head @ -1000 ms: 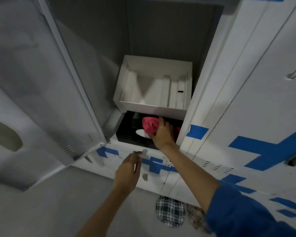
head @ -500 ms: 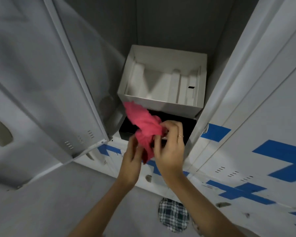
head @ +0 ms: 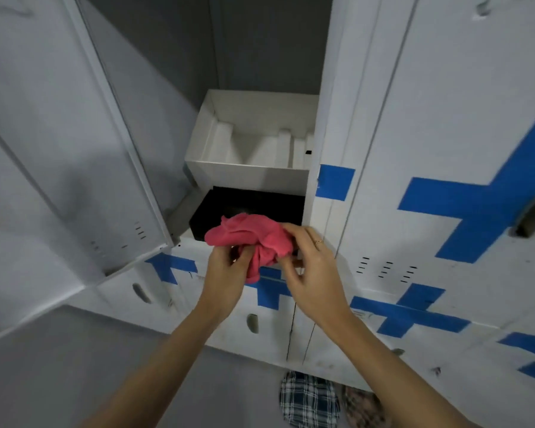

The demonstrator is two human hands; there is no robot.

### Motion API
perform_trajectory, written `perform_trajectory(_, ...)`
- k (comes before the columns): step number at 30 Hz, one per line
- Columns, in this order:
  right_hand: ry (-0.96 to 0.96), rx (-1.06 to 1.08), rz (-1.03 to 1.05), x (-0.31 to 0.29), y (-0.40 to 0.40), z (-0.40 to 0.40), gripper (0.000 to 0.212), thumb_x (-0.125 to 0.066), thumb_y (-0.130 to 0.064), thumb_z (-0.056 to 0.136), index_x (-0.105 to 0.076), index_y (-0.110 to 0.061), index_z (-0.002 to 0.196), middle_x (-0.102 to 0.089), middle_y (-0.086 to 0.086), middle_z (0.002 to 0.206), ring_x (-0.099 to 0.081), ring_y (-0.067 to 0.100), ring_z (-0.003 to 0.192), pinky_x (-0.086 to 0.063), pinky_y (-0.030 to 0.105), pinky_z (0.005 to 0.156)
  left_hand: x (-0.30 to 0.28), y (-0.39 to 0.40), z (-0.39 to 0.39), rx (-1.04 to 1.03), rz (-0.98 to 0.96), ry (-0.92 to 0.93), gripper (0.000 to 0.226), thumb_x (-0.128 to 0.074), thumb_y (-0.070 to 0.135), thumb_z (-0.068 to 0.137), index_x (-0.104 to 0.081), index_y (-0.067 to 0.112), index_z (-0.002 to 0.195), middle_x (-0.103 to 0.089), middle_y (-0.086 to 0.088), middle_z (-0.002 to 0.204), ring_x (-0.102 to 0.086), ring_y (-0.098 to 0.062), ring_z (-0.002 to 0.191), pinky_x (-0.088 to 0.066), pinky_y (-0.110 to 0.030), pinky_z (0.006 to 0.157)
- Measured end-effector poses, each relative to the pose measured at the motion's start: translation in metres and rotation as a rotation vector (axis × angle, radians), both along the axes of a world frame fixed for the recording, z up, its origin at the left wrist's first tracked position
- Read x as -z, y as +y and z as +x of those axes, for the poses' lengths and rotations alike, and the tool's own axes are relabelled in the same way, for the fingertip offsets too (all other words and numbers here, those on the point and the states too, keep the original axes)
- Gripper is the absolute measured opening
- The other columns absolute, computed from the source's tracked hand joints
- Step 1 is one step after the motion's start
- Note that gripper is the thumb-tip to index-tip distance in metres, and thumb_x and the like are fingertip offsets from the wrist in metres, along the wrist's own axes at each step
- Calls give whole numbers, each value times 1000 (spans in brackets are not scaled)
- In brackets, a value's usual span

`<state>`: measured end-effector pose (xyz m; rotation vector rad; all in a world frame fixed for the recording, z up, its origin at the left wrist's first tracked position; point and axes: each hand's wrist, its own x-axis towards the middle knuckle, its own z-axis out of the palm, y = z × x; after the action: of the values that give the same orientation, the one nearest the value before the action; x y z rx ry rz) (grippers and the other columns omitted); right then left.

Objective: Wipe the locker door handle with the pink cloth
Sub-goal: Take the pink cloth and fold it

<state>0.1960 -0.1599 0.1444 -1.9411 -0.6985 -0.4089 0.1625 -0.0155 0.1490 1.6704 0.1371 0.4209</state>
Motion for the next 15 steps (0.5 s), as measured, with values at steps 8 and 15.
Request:
perform_trajectory(8,277,34,245,4,-69,-49,27,-56,-16,95,-60,-34,114,-64,-5,110,-65,15,96,-59,34,76,5,-56,-21,92,54,28,28,-58,17,94,-56,6,119,-63,-1,109,-61,-3,92,-53,-11,76)
perform_trajectory(15,235,489,78,-8,-141,-75,15,-58,-28,93,-68,-20,101,-57,-6,104,-57,8,89,-53,30,80,-10,-105,-57,319,-32,135,17,-62,22,92,-58,6,88,-65,-14,101,-70,-28,88,-60,-34,61)
